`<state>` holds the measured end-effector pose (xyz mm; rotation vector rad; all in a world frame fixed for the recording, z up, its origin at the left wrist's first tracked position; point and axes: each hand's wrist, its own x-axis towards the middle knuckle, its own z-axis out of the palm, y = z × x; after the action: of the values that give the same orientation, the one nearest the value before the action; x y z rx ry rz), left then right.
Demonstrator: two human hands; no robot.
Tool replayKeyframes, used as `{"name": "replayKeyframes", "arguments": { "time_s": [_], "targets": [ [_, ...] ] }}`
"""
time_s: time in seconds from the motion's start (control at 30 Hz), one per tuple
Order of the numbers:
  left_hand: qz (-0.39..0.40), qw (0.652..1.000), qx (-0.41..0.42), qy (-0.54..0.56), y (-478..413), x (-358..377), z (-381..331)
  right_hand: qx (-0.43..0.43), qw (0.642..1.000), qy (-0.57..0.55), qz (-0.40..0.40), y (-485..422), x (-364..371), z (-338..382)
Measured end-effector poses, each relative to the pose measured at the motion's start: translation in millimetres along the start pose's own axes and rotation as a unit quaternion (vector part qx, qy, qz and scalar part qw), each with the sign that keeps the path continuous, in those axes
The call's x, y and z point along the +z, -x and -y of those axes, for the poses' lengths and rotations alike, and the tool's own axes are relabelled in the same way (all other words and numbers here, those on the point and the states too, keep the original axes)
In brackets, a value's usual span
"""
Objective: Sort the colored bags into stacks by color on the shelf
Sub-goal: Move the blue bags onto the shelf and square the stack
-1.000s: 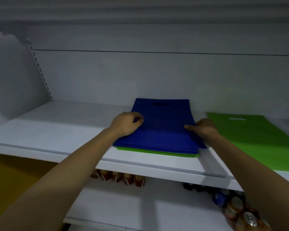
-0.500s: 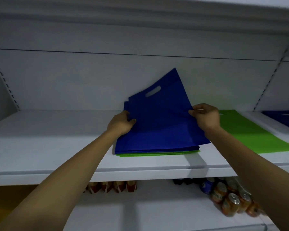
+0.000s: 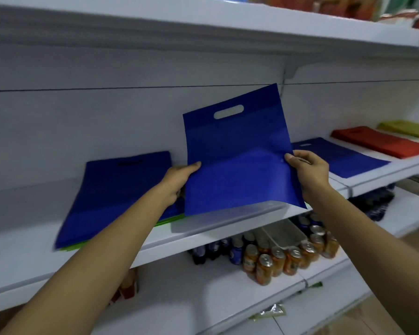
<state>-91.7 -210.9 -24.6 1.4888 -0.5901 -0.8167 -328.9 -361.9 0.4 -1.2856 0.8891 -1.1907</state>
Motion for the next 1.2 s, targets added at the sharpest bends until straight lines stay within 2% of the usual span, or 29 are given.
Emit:
{"name": "replayKeyframes", "arguments": {
  "time_s": [0.1, 0.17, 0.33, 0.6, 0.8, 0.97, 1.2],
  "targets": [
    [0.046, 0.999, -0.016, 0.012, -5, 70, 3, -0.005, 0.999, 0.004, -0.042, -17, -65, 6],
    [0.055, 0.998, 0.005, -0.014, -6, 116, 5, -0.002, 0.999, 0.006, -0.054, -31, -106, 9],
    [0.016, 0.991, 0.109, -0.079, -11, 218, 6, 0.020, 0.999, 0.022, -0.044, -60, -197, 9],
    [0.004, 0.984, 0.151, -0.098, -17, 334, 21, 0.035, 0.989, 0.139, -0.020, -93, -296, -9],
    [0.000, 0.976, 0.165, -0.142, -37, 374, 23, 0.026, 0.976, 0.208, -0.060, -143, -325, -22],
    [-0.011, 0.972, 0.153, -0.176, -83, 388, 14, -0.008, 0.966, 0.252, -0.062, -190, -321, -27],
    [0.005, 0.964, 0.157, -0.217, -161, 409, 9, -0.070, 0.932, 0.354, -0.015, -277, -309, -20]
  ]
}}
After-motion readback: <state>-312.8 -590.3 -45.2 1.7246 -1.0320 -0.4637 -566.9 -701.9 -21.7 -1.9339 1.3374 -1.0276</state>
